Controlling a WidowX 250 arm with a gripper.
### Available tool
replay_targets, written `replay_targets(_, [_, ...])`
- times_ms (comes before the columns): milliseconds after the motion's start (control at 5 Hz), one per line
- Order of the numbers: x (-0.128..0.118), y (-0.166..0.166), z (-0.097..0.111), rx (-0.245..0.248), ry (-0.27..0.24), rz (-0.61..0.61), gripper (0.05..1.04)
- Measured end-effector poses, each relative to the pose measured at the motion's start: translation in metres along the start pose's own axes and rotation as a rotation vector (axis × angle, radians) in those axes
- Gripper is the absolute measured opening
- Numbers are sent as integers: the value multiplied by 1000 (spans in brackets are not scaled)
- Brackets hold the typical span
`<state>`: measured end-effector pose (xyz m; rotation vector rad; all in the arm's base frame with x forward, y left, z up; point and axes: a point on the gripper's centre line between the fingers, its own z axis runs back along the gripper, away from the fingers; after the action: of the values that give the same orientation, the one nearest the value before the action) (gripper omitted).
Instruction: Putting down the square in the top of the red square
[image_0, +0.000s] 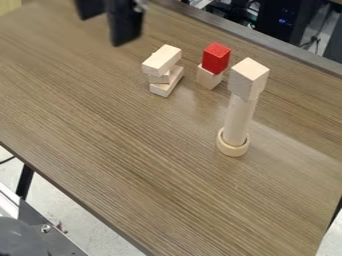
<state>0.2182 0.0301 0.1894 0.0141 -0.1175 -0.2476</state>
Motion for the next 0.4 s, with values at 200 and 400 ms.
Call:
replay_targets(200, [24,-9,-8,43,-31,42,998])
replay_targets(400, [46,-18,-14,84,-39,139,998])
